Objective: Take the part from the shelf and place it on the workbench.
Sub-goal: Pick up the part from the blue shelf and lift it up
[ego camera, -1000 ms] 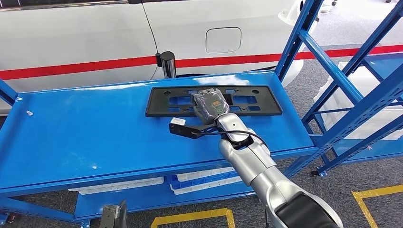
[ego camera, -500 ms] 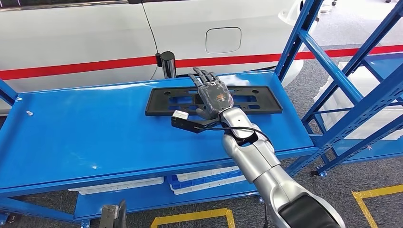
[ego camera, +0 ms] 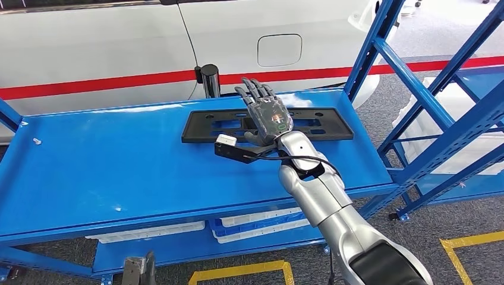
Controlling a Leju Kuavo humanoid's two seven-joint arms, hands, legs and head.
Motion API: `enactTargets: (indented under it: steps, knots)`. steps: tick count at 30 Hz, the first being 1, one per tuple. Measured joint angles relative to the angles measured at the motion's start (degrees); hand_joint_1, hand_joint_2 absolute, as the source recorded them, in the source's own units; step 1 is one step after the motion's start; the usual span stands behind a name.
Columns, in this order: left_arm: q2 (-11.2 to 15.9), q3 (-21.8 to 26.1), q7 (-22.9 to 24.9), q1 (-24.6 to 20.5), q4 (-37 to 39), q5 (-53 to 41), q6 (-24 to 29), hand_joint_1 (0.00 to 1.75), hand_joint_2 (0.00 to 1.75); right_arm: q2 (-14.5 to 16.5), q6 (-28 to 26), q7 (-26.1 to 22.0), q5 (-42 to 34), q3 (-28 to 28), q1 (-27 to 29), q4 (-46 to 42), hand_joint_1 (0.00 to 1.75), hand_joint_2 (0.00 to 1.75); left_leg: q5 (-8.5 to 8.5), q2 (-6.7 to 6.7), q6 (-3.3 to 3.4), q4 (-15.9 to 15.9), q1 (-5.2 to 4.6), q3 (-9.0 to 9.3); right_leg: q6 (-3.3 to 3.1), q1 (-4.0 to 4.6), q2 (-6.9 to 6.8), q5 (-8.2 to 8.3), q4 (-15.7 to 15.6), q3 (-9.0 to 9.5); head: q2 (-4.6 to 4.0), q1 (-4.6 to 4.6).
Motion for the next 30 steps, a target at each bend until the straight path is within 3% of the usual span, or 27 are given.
enactTargets:
  steps: [17,30]
  knots:
    - [0.4,-0.04,-0.15,0.37,0.16,0.52,0.46,0.0,0.0,2.43,0.27,-0.6,-1.07,1.79,0.1,2.78,0.0,1.75,0.0,0.0,0.0,0.0,0.0,-0.01,-0.01,0.0,0.0,-0.01,0.0,-0.01,0.0,0.0]
    - [0.54,-0.4,-0.02,1.16,0.37,0.59,0.57,0.0,0.0,2.56,0.12,-0.39,-1.57,1.98,0.6,5.31,0.0,1.75,0.0,-0.01,0.0,0.0,0.0,-0.01,-0.01,0.0,0.0,-0.01,0.0,-0.01,0.0,0.0]
